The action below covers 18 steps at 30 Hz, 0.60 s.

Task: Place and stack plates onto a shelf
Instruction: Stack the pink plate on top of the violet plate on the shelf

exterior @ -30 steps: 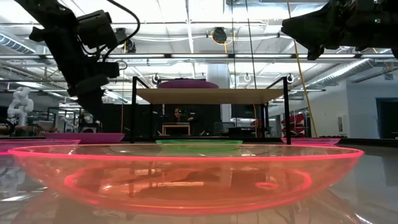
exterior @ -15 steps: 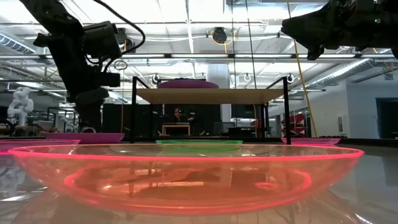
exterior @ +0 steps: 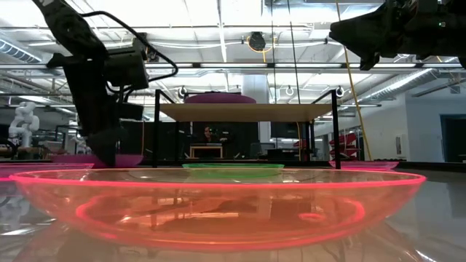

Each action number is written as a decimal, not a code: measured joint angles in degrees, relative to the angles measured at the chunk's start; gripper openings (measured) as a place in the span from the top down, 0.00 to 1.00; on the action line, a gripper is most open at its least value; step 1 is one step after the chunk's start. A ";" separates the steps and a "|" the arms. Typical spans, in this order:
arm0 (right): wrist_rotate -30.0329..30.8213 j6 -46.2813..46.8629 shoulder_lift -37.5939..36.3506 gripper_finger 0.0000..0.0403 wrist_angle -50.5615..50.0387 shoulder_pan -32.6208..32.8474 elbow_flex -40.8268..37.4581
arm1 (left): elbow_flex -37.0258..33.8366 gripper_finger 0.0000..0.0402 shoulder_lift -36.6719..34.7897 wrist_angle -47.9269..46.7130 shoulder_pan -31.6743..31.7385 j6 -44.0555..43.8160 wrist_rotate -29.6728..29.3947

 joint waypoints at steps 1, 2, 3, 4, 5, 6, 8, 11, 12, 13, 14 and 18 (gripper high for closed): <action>0.00 0.00 0.00 0.78 -0.02 0.00 0.00 | 0.00 0.96 0.32 0.13 0.00 0.29 -0.02; 0.00 0.00 0.00 0.78 -0.04 0.00 0.00 | 0.00 0.96 0.41 0.14 0.00 0.78 -0.06; 0.00 0.00 0.00 0.78 -0.01 0.00 0.00 | 0.00 0.96 0.46 0.16 0.00 1.34 -0.09; 0.00 0.00 0.00 0.78 -0.01 0.00 0.00 | 0.00 0.96 0.46 0.16 0.02 1.74 -0.11; 0.00 0.00 0.00 0.78 -0.02 0.00 0.00 | 0.00 0.97 0.46 0.16 0.02 1.93 -0.11; 0.00 0.00 0.00 0.78 -0.02 0.00 0.00 | 0.00 0.97 0.46 0.18 0.02 2.25 -0.19; 0.00 0.00 0.00 0.78 -0.02 0.00 0.00 | 0.00 0.99 0.41 0.06 0.04 3.61 -0.26; 0.00 0.00 0.00 0.78 -0.02 0.00 0.00 | 0.00 0.99 0.33 -0.32 0.03 4.06 -0.85; 0.00 0.00 0.00 0.78 -0.02 0.00 0.00 | -0.02 0.99 0.34 -0.60 0.04 3.86 -1.50; 0.00 0.00 0.00 0.78 -0.02 0.00 0.00 | -0.06 0.99 0.35 -0.75 0.06 3.56 -2.05; 0.00 0.00 0.01 0.78 -0.02 0.00 0.00 | -0.07 0.99 0.35 -0.72 0.09 3.46 -2.52; 0.00 0.00 0.00 0.78 -0.02 0.00 0.00 | -0.07 0.99 0.35 -0.67 0.07 3.44 -3.03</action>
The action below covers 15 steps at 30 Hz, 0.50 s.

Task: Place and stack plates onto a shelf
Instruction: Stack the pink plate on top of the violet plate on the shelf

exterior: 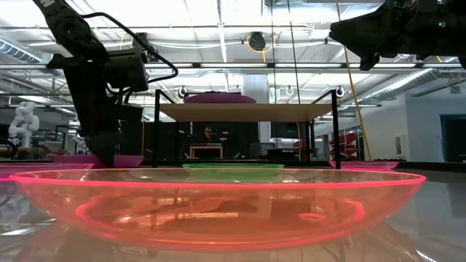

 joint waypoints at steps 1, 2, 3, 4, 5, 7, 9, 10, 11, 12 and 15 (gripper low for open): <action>0.00 0.00 0.00 0.78 0.00 0.00 0.00 | 0.00 0.99 0.00 0.00 0.00 0.14 0.00; 0.00 0.00 0.00 0.78 0.00 0.00 0.00 | 0.00 1.00 0.00 0.00 0.00 0.13 0.02; 0.00 -0.01 0.00 0.78 0.00 0.00 0.00 | 0.00 1.00 0.00 0.00 0.00 0.13 0.18; 0.00 -0.03 0.00 0.78 0.00 0.00 0.00 | 0.00 1.00 0.00 0.01 0.00 0.16 0.52; 0.00 -0.04 0.01 0.78 0.00 0.00 0.00 | 0.05 1.00 0.00 -0.01 -0.01 0.35 0.91; 0.00 -0.02 0.00 0.78 0.00 0.00 0.00 | 0.83 1.00 -0.38 -1.00 -0.37 0.77 1.65; 0.00 -0.02 0.00 0.78 0.00 0.00 0.00 | 2.60 1.00 -1.59 -3.02 -1.33 1.33 1.75; 0.00 -0.02 0.00 0.78 0.00 0.00 0.00 | 3.80 1.00 -2.45 -4.29 -1.95 1.77 1.81; 0.00 -0.02 0.00 0.78 -0.02 0.00 0.02 | 4.97 1.00 -3.45 -6.04 -2.61 2.39 1.80; 0.00 -0.02 0.01 0.78 -0.02 0.00 0.00 | 6.35 1.00 -4.77 -8.06 -3.41 3.01 1.71; 0.00 -0.02 0.02 0.78 -0.05 0.00 0.00 | 10.19 1.00 -9.48 -11.63 -5.86 4.58 0.82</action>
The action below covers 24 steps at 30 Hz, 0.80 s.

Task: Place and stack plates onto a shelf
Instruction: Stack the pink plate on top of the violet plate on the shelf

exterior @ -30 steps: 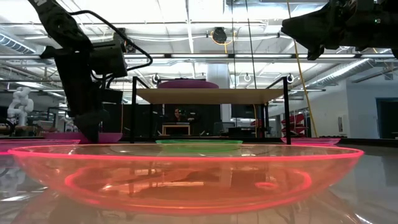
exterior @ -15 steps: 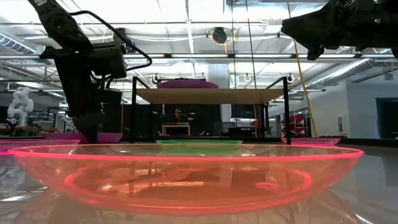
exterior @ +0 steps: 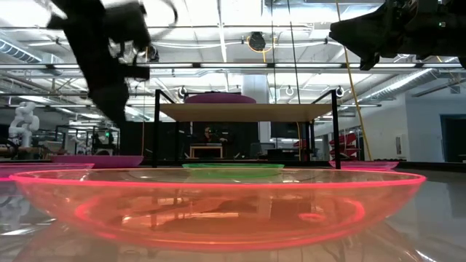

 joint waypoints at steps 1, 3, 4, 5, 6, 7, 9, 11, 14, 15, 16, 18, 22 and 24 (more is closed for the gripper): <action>0.00 0.01 -0.02 0.78 0.04 0.00 0.01 | 0.87 1.00 -1.93 -0.32 -0.79 0.76 -0.07; 0.00 0.00 -0.02 0.78 0.01 0.00 0.02 | 2.21 1.00 -5.64 -0.09 -2.39 2.88 0.24; 0.00 0.00 -0.02 0.78 0.03 0.00 0.00 | 2.65 1.00 -7.62 0.48 -3.26 4.32 0.60; 0.00 0.00 -0.02 0.78 0.03 0.00 0.00 | 2.78 1.00 -9.50 1.28 -4.17 5.72 0.87; 0.00 0.00 -0.02 0.78 0.03 0.00 0.01 | 2.79 1.00 -11.27 2.42 -5.04 6.93 1.13; 0.00 0.01 -0.02 0.78 0.03 0.00 0.01 | 2.73 1.00 -13.03 3.77 -5.76 7.82 1.41; 0.00 0.01 -0.02 0.78 0.03 0.00 0.01 | 2.35 1.00 -15.96 6.14 -6.77 8.82 2.20; 0.00 0.00 0.00 0.78 0.03 0.00 0.02 | 1.82 0.99 -17.99 8.08 -7.33 7.92 2.22; 0.00 0.01 -0.02 0.78 0.05 0.00 0.02 | 0.87 0.94 -18.72 8.30 -7.42 5.14 2.18; 0.00 0.00 0.00 0.78 0.02 0.00 0.01 | 0.39 0.91 -18.64 7.59 -7.16 4.48 2.04; 0.00 0.00 0.00 0.78 0.02 0.00 0.01 | -0.25 0.89 -18.45 6.33 -6.82 3.35 1.50; 0.00 0.00 -0.02 0.78 0.05 0.00 0.01 | -1.73 0.82 -16.92 4.34 -5.89 0.63 0.11; 0.00 0.00 -0.02 0.78 0.08 0.00 0.02 | -5.82 0.69 -13.48 2.90 -3.89 -3.67 -1.29; 0.00 0.00 0.01 0.78 0.03 0.00 0.01 | -7.67 0.65 -11.32 3.81 -3.23 -4.50 -1.34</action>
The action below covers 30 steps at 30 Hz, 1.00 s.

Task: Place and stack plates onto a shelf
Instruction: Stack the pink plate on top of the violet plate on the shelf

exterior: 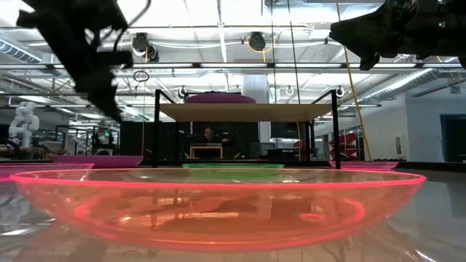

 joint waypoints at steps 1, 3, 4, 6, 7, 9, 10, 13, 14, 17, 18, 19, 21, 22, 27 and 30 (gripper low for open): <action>0.00 0.00 -0.03 0.78 -0.05 0.00 0.01 | -0.93 0.63 1.17 -0.11 0.30 -0.16 0.01; 0.00 0.01 -0.01 0.78 -0.34 0.00 0.01 | -2.15 0.60 3.80 1.01 0.95 -0.32 -0.13; 0.00 0.00 -0.01 0.78 -0.33 0.00 0.01 | -2.70 0.60 5.04 1.00 1.37 -0.59 -0.78; 0.00 0.01 -0.03 0.78 -0.37 0.00 0.01 | -3.49 0.59 7.78 0.60 2.45 -1.34 -2.31; 0.00 0.02 -0.01 0.78 -0.41 0.00 0.01 | -3.81 0.59 9.12 0.89 3.05 -1.86 -3.16; 0.00 0.01 -0.03 0.78 -0.39 0.00 0.01 | -4.23 0.59 11.41 1.41 4.23 -2.30 -5.05; 0.00 0.02 -0.02 0.78 -0.40 0.00 0.01 | -4.44 0.59 12.55 2.48 4.73 -2.26 -5.54; 0.00 0.02 -0.03 0.78 -0.37 0.00 0.01 | -4.98 0.59 15.31 4.21 6.19 -1.01 -5.56; 0.00 0.02 -0.01 0.78 -0.41 0.00 0.01 | -5.00 0.59 16.26 4.90 6.75 -0.24 -5.53; 0.00 0.02 -0.03 0.78 -0.37 0.00 0.01 | -5.02 0.66 18.38 5.20 7.79 1.12 -5.56; 0.00 0.01 -0.02 0.78 -0.40 0.00 0.01 | -5.02 0.70 18.88 5.47 8.05 1.61 -5.56; 0.00 0.01 -0.01 0.78 -0.41 0.00 0.01 | -5.02 0.75 19.05 5.46 8.28 2.15 -5.47; 0.00 0.00 -0.03 0.78 -0.40 0.00 0.01 | -4.83 0.87 19.03 4.94 8.56 2.88 -5.40; 0.00 0.00 -0.01 0.78 -0.42 0.00 0.01 | -4.47 0.93 18.89 4.16 8.60 3.07 -5.17; 0.00 -0.04 -0.01 0.78 -0.42 0.00 0.01 | 1.90 0.97 16.61 -6.00 8.34 2.67 -4.19; 0.00 0.00 -0.01 0.78 -0.44 0.00 0.01 | 8.95 0.97 14.53 -12.59 7.63 1.94 -4.81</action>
